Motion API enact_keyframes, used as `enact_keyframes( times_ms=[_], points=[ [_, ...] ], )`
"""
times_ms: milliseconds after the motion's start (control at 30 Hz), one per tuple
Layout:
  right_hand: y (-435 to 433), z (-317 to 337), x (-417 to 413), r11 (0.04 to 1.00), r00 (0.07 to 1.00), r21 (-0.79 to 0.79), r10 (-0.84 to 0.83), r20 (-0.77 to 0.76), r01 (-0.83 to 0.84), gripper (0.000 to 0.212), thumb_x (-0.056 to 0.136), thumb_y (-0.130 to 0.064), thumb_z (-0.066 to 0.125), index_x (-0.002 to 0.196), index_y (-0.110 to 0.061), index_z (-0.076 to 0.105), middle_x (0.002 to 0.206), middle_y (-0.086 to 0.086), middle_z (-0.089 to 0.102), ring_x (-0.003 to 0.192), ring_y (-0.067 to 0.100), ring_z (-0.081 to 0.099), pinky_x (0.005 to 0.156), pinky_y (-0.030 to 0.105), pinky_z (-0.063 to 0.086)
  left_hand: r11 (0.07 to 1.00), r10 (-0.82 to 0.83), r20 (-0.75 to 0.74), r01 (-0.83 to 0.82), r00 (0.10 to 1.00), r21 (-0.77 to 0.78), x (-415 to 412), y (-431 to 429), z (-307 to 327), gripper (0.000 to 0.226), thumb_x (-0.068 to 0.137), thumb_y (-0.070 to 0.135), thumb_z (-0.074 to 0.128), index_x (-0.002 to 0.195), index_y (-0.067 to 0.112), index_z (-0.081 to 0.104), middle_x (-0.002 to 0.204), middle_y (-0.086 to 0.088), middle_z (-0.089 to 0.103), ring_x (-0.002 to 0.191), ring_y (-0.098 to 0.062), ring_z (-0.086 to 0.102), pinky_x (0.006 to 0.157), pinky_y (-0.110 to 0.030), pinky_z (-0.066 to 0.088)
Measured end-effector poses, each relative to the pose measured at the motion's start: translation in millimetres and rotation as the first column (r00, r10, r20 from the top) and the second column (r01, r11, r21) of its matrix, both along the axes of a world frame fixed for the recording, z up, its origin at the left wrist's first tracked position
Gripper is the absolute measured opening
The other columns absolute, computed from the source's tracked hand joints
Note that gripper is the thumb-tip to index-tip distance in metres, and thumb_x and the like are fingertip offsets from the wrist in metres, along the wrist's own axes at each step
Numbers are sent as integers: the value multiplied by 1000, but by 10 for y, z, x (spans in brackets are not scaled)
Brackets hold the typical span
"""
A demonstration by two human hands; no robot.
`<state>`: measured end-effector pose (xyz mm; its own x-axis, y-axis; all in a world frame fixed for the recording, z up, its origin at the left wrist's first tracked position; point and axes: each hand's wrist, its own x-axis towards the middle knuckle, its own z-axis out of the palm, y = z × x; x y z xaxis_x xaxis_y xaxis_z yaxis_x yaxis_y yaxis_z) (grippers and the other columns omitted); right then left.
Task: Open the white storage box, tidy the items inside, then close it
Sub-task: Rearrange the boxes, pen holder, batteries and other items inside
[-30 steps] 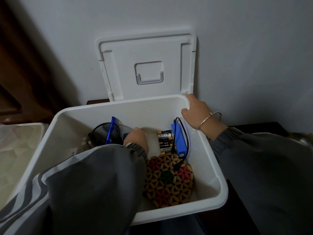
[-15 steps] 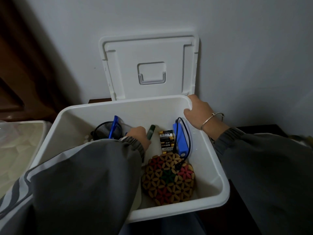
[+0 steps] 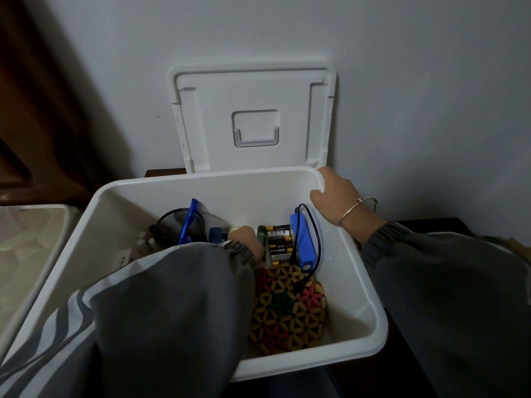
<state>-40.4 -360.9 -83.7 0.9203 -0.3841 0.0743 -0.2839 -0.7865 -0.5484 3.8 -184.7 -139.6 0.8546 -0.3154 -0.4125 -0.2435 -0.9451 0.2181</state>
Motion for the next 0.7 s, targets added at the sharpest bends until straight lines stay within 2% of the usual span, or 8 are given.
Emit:
enact_keyframes(
  times_ms=[133, 267, 400, 500, 600, 700],
  points=[
    [-8, -5, 8, 1000, 1000, -12, 9, 8, -9, 40, 89, -15, 45, 129, -12, 41, 86, 3, 51, 69, 20, 47, 64, 26, 35, 996, -89, 72, 89, 993, 5, 42, 32, -32, 21, 94, 20, 50, 104, 6, 62, 111, -11, 65, 103, -26, 61, 83, -31, 48],
    [-21, -14, 9, 1000, 1000, -6, 10, 15, -10, 40, 89, -15, 45, 129, -12, 41, 85, 3, 51, 63, 15, 45, 62, 25, 35, 976, -215, 128, 216, 968, 7, 60, 42, -24, 32, 93, 14, 49, 124, 9, 57, 125, -11, 55, 115, -28, 54, 93, -34, 45],
    [-19, -13, 9, 1000, 1000, -3, 8, 13, -8, 42, 88, -15, 45, 130, -13, 40, 87, 4, 52, 71, 22, 50, 66, 27, 39, 897, -432, 170, 401, 886, 188, -12, 65, -79, 38, 94, 19, 47, 130, 13, 53, 134, -7, 51, 120, -26, 49, 101, -37, 42],
    [-16, -12, 12, 1000, 1000, -2, 2, 7, -2, 42, 88, -16, 45, 129, -13, 41, 86, 5, 53, 70, 22, 50, 65, 28, 38, 880, -458, 160, 420, 875, 220, -62, 93, -66, 35, 94, 19, 44, 127, 13, 56, 133, -5, 52, 120, -24, 50, 99, -37, 44],
    [-17, -19, 15, 1000, 1000, 4, -3, 5, 3, 42, 88, -15, 45, 129, -14, 40, 86, 6, 53, 70, 23, 50, 65, 28, 38, 916, -399, 132, 388, 908, 101, -82, 149, 190, 34, 95, 18, 42, 125, 13, 59, 129, -7, 57, 116, -25, 54, 98, -38, 46],
    [-25, -16, 17, 1000, 1000, 18, -2, 10, 2, 41, 88, -15, 45, 129, -13, 41, 88, 5, 52, 71, 22, 48, 65, 27, 36, 938, -259, 169, 290, 951, -191, -95, 337, 564, 31, 97, 18, 45, 124, 17, 59, 128, -5, 57, 116, -21, 54, 100, -32, 43]
  ],
)
